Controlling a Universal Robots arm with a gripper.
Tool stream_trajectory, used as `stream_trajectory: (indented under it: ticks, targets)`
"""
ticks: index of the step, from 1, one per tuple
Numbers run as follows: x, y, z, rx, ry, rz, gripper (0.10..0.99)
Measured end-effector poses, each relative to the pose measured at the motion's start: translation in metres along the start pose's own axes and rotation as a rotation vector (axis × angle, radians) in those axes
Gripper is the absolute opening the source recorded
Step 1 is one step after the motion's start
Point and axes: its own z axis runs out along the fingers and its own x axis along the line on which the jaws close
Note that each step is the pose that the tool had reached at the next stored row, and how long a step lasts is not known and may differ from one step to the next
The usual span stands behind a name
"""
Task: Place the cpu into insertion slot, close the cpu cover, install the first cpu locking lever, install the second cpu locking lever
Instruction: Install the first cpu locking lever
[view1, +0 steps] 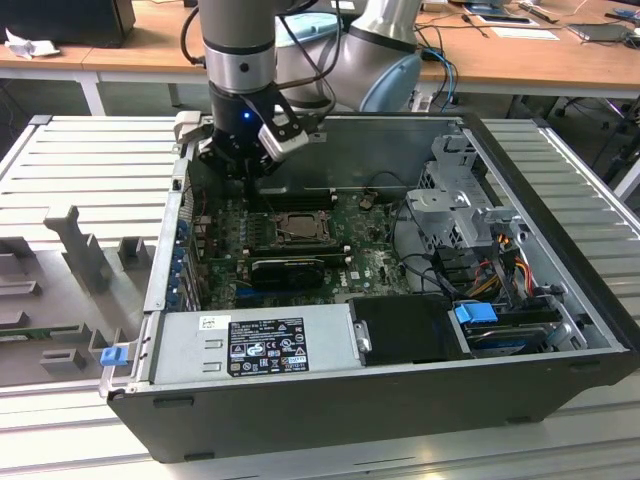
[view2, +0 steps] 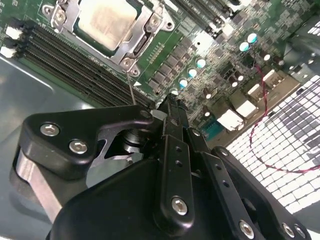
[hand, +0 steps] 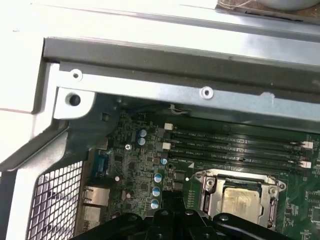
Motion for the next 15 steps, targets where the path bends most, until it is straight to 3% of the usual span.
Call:
stream_trajectory:
  ticks: [4, 10, 15]
  targets:
    - [-0.0021, 0.0144, 0.0036, 0.000, 0.0000, 0.001, 0.106]
    - [-0.0240, 0.0130, 0.0042, 0.000, -0.0005, 0.013, 0.106]
    - [-0.0296, 0.0123, 0.0042, 0.001, -0.0009, 0.021, 0.106]
